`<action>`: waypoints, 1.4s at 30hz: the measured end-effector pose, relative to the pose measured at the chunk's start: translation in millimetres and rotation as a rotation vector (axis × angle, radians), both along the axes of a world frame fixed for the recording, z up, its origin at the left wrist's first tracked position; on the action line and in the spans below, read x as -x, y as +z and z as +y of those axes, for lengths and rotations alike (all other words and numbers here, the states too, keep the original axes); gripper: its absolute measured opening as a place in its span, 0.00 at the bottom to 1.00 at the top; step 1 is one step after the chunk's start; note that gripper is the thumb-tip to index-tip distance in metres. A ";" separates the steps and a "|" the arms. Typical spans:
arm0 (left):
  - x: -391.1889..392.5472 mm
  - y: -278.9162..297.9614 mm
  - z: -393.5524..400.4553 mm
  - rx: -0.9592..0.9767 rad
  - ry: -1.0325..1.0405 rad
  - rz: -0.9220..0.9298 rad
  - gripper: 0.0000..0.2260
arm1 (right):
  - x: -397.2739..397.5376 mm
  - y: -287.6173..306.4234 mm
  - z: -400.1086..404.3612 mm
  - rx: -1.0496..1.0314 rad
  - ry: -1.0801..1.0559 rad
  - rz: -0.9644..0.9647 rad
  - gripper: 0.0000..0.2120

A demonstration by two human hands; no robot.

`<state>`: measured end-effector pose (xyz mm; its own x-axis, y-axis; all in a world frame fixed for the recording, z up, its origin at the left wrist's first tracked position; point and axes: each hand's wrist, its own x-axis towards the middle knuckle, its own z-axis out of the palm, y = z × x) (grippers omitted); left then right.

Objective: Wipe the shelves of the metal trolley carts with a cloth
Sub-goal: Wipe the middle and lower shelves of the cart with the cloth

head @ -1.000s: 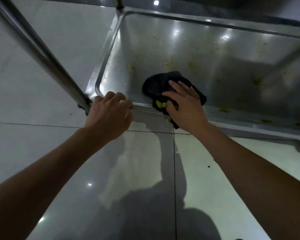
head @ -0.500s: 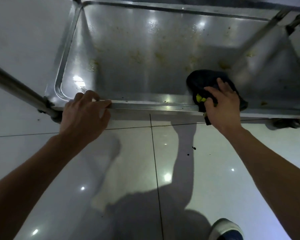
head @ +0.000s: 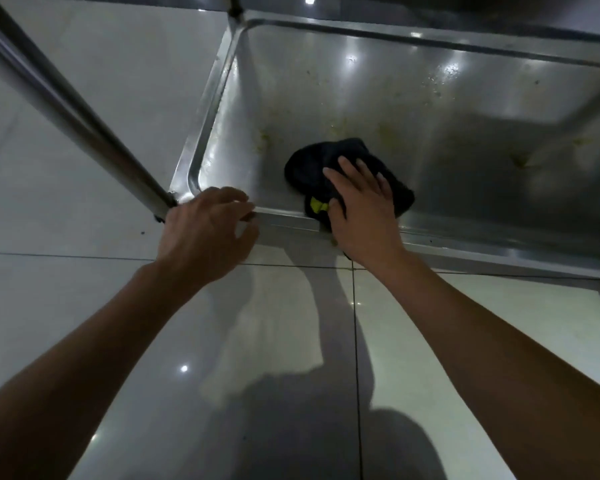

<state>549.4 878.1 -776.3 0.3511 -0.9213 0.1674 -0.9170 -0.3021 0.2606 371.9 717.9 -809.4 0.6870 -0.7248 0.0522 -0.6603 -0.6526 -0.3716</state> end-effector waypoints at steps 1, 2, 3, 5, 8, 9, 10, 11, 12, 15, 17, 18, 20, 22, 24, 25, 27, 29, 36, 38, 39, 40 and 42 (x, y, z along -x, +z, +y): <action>-8.9 1.1 0.7 -0.006 0.027 -0.026 0.10 | -10.2 -1.1 1.4 -0.005 0.009 -0.002 0.23; -16.1 1.7 2.1 -0.013 0.048 -0.050 0.09 | -19.4 -1.9 2.4 -0.010 0.017 -0.003 0.23; -20.7 2.3 4.4 -0.026 0.066 -0.064 0.09 | -28.3 -2.1 3.1 -0.014 0.027 0.000 0.23; -21.9 1.3 10.2 -0.057 0.075 -0.059 0.11 | -46.6 -2.4 6.0 -0.018 0.056 0.014 0.22; -16.7 -2.3 13.3 -0.076 0.077 -0.020 0.10 | -77.4 -1.4 16.0 -0.019 0.134 0.031 0.22; -16.5 -2.9 13.0 -0.080 0.087 -0.010 0.10 | -87.4 -1.0 20.2 -0.017 0.178 0.041 0.22; -17.6 -3.1 12.0 -0.083 0.092 -0.003 0.10 | -95.9 -0.7 23.6 -0.011 0.224 0.054 0.23; -18.7 -3.1 11.7 -0.088 0.096 0.004 0.10 | -102.4 -0.3 26.4 -0.007 0.265 0.064 0.24; -19.2 -3.6 12.1 -0.091 0.098 0.007 0.11 | -106.6 0.6 27.2 -0.008 0.298 0.074 0.24; -17.7 -3.7 14.9 -0.103 0.095 -0.008 0.12 | -105.6 3.3 23.0 -0.018 0.356 0.097 0.23; -16.1 -3.2 15.4 -0.124 0.087 -0.040 0.13 | -99.8 4.3 20.9 -0.014 0.371 0.094 0.22; -15.4 -2.9 14.2 -0.136 0.088 -0.058 0.13 | -96.3 4.8 20.1 -0.015 0.368 0.084 0.22; -13.4 -2.6 11.3 -0.161 0.108 -0.096 0.14 | -86.3 4.8 18.1 -0.041 0.336 0.049 0.22; -8.6 -2.2 8.5 -0.182 0.139 -0.139 0.14 | -70.4 4.0 12.9 -0.076 0.286 0.020 0.22; -1.4 -2.6 4.9 -0.187 0.138 -0.180 0.14 | -49.3 2.1 3.7 -0.094 0.241 0.002 0.22; 2.4 -2.6 2.8 -0.182 0.127 -0.185 0.14 | -37.9 0.9 -1.2 -0.097 0.221 -0.008 0.23; 9.5 -1.2 -4.8 -0.156 0.090 -0.167 0.13 | -12.8 -1.4 -11.2 -0.097 0.178 -0.029 0.23; 15.3 0.2 -17.1 -0.147 0.050 -0.157 0.14 | 15.1 -2.8 -21.6 -0.099 0.120 -0.045 0.24; 29.0 -1.2 -44.6 -0.138 -0.059 -0.139 0.19 | 126.3 0.0 -56.6 -0.032 -0.160 -0.033 0.23; 28.4 -5.6 -46.5 -0.135 -0.060 -0.144 0.16 | 156.7 3.4 -66.4 -0.011 -0.247 -0.033 0.23; 26.9 -8.0 -46.4 -0.127 -0.055 -0.140 0.15 | 168.8 4.9 -71.2 -0.003 -0.290 -0.030 0.22; 24.3 -10.3 -45.5 -0.116 -0.044 -0.139 0.14 | 177.6 5.6 -75.2 0.002 -0.326 -0.026 0.22; 15.8 -13.4 -42.6 -0.107 -0.007 -0.170 0.13 | 184.5 5.0 -80.9 0.003 -0.373 -0.017 0.21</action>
<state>533.7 835.4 -789.7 0.3193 -0.9394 0.1245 -0.9473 -0.3129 0.0688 187.4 637.0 -804.4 0.3744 -0.9250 0.0642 -0.8468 -0.3693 -0.3828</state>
